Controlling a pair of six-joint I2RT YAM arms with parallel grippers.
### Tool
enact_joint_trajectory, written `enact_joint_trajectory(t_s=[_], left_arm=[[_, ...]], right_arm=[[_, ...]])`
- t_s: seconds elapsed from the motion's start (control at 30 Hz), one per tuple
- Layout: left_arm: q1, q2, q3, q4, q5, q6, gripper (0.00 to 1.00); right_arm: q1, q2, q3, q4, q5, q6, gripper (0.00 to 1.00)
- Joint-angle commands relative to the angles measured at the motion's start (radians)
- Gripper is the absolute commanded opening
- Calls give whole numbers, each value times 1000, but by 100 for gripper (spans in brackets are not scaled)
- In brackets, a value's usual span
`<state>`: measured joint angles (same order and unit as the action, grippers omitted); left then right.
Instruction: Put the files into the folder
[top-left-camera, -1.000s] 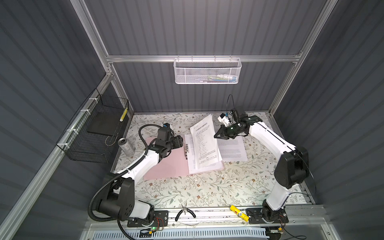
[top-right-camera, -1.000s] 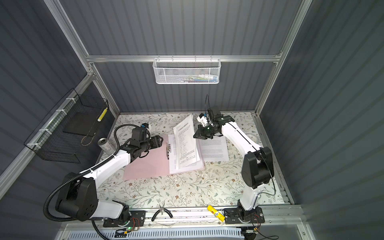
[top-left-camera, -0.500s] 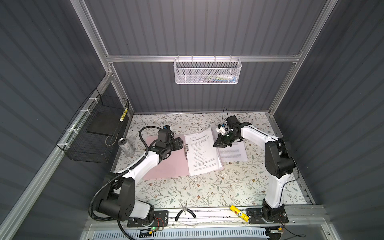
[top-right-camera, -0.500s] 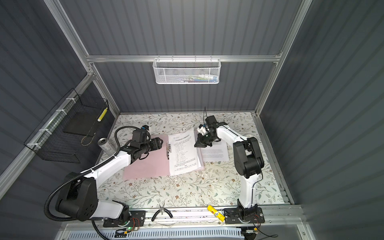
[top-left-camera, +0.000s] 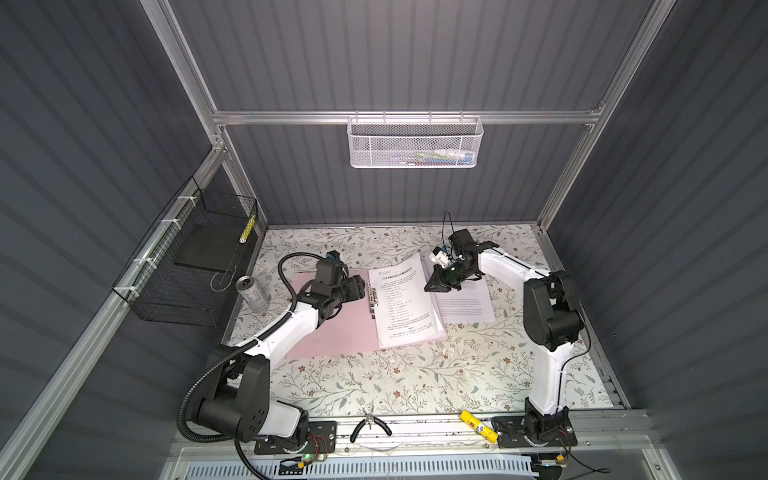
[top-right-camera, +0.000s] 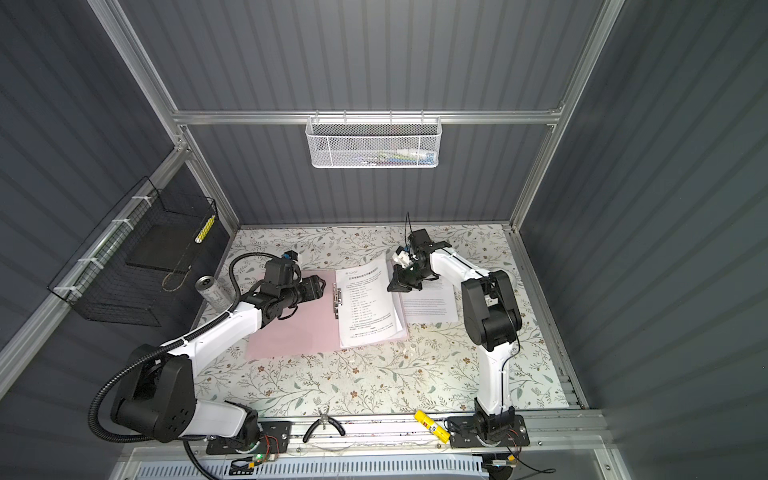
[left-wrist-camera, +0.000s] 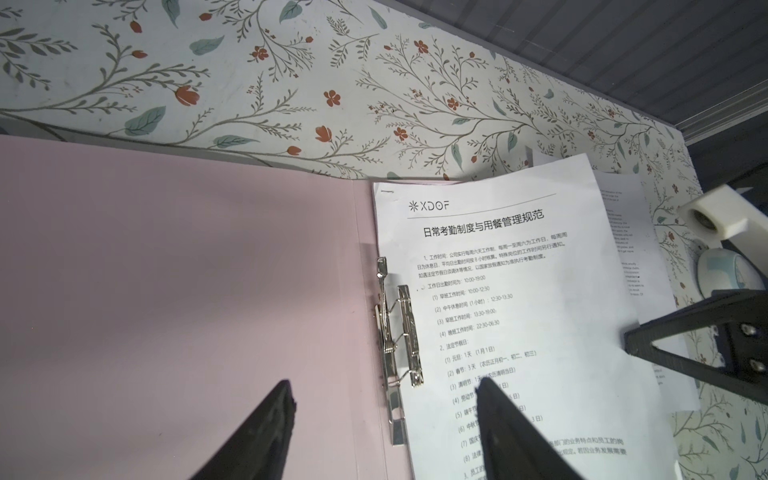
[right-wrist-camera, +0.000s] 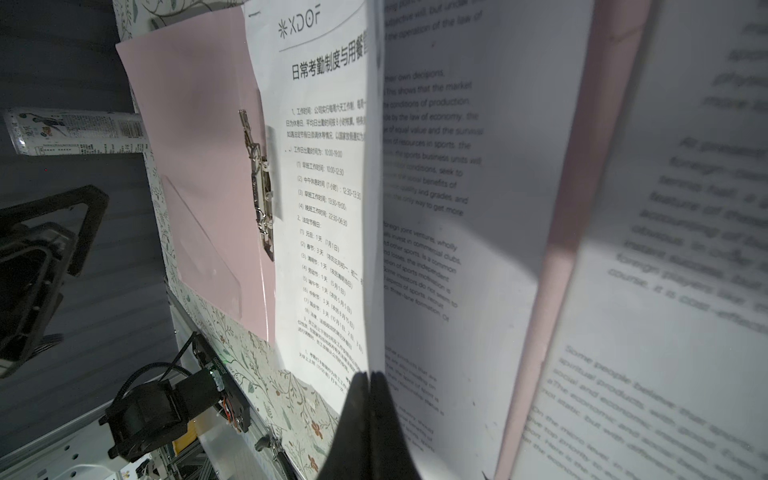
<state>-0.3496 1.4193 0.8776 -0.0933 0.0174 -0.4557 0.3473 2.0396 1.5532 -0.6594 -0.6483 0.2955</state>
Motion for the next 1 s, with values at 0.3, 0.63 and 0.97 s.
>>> enact_joint_trajectory(t_s=[0.3, 0.63, 0.97], left_arm=[[7, 16, 1, -8, -5, 9, 70], [6, 16, -1, -3, -5, 12, 70], [7, 26, 3, 15, -7, 14, 70]], right_arm=[[-5, 11, 5, 1, -3, -3, 0], [-5, -3, 8, -54, 94, -4, 19], [-7, -125, 11, -153, 376, -19, 42]])
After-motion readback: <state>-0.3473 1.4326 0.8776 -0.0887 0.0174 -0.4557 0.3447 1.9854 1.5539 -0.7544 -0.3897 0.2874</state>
